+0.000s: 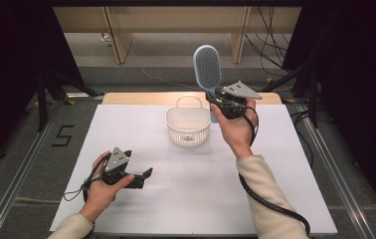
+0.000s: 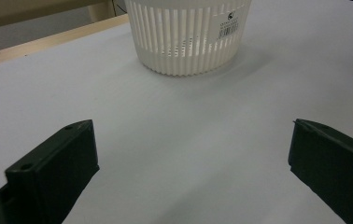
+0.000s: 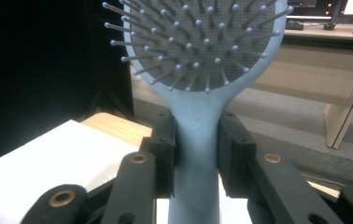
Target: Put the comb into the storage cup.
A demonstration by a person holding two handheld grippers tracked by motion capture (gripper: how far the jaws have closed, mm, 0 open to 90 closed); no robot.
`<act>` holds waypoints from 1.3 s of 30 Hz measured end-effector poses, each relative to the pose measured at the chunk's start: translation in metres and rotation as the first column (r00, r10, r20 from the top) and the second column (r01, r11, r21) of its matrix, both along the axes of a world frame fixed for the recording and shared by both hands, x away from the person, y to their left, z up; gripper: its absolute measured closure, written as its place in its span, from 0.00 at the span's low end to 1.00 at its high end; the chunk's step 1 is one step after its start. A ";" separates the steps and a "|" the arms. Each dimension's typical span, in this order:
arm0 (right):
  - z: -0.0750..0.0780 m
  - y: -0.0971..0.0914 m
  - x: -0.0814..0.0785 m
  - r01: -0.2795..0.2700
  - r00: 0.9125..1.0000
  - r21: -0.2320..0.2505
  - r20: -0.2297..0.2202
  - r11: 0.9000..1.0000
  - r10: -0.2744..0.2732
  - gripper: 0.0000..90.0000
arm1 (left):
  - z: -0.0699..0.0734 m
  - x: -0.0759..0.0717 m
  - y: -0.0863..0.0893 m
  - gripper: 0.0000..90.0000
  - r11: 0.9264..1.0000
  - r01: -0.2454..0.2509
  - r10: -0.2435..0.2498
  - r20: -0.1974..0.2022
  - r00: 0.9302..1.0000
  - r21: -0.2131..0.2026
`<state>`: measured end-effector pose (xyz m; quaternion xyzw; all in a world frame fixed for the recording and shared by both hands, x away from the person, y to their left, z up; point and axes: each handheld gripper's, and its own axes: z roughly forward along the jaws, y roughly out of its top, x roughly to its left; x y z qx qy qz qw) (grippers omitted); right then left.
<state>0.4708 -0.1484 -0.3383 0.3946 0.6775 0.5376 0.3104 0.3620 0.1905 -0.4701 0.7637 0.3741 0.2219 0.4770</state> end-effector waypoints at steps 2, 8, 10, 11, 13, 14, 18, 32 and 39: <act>0.000 0.001 0.000 -0.002 1.000 0.002 0.001 1.000 0.002 0.79 | 0.000 0.000 0.000 0.01 1.000 0.001 -0.001 0.000 1.000 0.000; -0.001 0.004 0.002 -0.006 1.000 0.006 -0.001 1.000 0.006 0.79 | 0.000 0.000 0.000 0.01 1.000 0.001 -0.001 -0.001 1.000 -0.001; -0.001 0.005 0.002 -0.007 1.000 0.008 -0.003 1.000 0.007 0.79 | 0.000 0.000 0.000 0.01 1.000 0.001 -0.001 -0.001 1.000 0.000; -0.001 0.005 0.002 -0.007 1.000 0.008 -0.003 1.000 0.007 0.79 | 0.000 0.000 0.000 0.01 1.000 0.000 0.000 -0.002 1.000 -0.001; -0.001 0.006 0.003 -0.008 1.000 0.008 -0.002 1.000 0.008 0.78 | 0.000 0.000 0.000 0.01 1.000 0.001 -0.001 -0.001 1.000 0.000; -0.001 0.006 0.003 -0.008 1.000 0.009 -0.002 1.000 0.009 0.79 | 0.000 0.000 0.000 0.01 1.000 0.002 -0.002 -0.001 1.000 0.001; 0.000 0.008 0.004 -0.010 1.000 0.010 0.000 1.000 0.010 0.79 | 0.000 0.000 0.000 0.01 1.000 0.002 -0.002 0.000 1.000 0.001; 0.002 0.015 0.008 -0.016 1.000 0.012 0.000 1.000 0.016 0.78 | 0.000 0.001 0.000 0.01 1.000 0.002 -0.002 0.000 1.000 0.002; 0.001 0.018 0.010 -0.016 1.000 0.012 -0.003 1.000 0.016 0.79 | 0.000 0.001 0.000 0.01 1.000 0.002 -0.002 0.000 1.000 0.000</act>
